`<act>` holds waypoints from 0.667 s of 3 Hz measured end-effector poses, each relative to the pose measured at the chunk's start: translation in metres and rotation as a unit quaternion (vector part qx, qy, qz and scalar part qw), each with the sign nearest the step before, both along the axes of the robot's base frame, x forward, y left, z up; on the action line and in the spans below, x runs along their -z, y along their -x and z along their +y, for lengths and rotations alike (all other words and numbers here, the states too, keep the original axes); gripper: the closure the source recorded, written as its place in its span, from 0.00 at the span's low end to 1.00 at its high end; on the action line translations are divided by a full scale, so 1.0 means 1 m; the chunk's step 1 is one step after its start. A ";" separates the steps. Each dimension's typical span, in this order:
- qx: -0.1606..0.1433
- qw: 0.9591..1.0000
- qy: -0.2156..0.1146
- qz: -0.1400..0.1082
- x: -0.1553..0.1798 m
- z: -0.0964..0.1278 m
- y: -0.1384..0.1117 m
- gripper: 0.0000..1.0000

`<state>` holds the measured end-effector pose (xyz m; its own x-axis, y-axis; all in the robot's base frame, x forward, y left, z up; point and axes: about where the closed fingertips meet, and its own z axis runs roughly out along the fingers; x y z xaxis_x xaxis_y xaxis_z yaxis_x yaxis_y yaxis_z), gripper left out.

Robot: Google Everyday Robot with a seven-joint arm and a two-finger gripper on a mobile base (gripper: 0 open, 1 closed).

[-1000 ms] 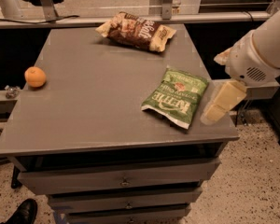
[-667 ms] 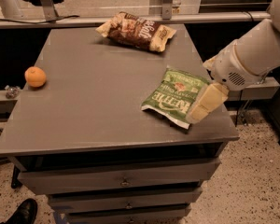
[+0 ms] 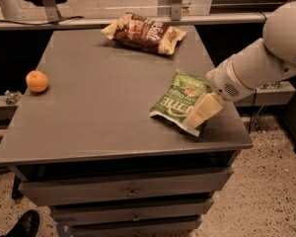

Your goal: Pick green jalapeno chip bag

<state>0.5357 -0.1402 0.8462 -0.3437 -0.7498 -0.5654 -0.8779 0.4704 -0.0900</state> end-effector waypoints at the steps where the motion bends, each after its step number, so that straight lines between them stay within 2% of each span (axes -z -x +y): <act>1: 0.012 1.000 -0.011 0.001 0.012 0.004 -0.009 0.17; 2: 0.021 1.000 -0.020 -0.001 0.017 0.006 -0.013 0.41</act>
Offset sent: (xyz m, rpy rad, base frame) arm 0.0192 0.0037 -0.0239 0.0610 -0.0032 -0.0676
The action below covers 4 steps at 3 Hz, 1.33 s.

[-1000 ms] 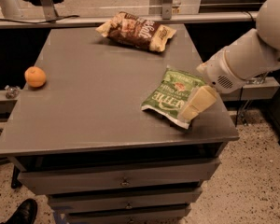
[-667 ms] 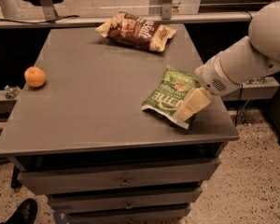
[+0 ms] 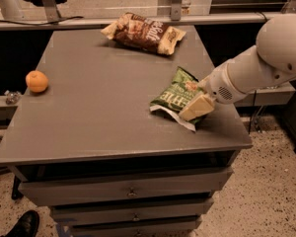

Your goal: Pick green jalapeno chip bag

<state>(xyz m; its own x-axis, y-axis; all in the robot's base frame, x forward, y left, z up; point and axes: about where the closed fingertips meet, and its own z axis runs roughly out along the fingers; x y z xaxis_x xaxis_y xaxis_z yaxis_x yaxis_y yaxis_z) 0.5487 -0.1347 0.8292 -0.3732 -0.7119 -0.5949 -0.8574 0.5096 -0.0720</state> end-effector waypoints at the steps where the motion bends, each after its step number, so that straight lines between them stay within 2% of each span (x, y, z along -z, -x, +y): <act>1: 0.005 1.000 -0.005 0.000 0.003 0.000 -0.001 0.64; 2: 0.006 1.000 -0.005 0.000 0.001 0.000 -0.001 0.87; 3: 0.006 1.000 -0.005 0.000 -0.002 0.000 -0.001 1.00; 4: 0.006 1.000 -0.006 0.000 -0.002 0.000 -0.001 1.00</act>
Offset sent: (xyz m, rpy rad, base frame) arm 0.0036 -0.0018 -0.0081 0.0277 0.0056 -0.0290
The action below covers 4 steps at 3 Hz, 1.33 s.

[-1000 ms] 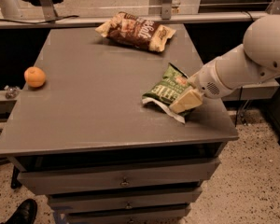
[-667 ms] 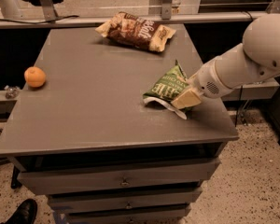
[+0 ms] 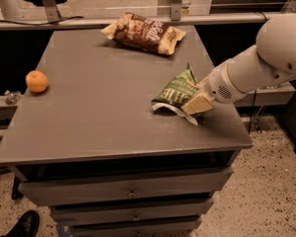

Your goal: Pick green jalapeno chip bag

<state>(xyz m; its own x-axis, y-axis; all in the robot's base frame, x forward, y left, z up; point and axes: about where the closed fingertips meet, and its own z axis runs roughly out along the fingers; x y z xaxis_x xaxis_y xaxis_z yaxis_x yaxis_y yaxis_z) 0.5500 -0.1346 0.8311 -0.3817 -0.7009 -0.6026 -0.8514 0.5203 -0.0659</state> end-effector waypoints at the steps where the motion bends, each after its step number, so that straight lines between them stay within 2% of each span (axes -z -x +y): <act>1: -0.001 0.999 -0.038 -0.019 -0.027 0.012 -0.012 1.00; 2: 0.002 0.993 -0.104 -0.050 -0.080 0.022 -0.022 1.00; 3: -0.001 0.985 -0.160 -0.066 -0.114 0.032 -0.021 1.00; 4: -0.002 0.983 -0.169 -0.065 -0.118 0.036 -0.019 1.00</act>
Offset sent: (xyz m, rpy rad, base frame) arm 0.0328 0.0266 0.1491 0.3845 -0.1739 -0.0233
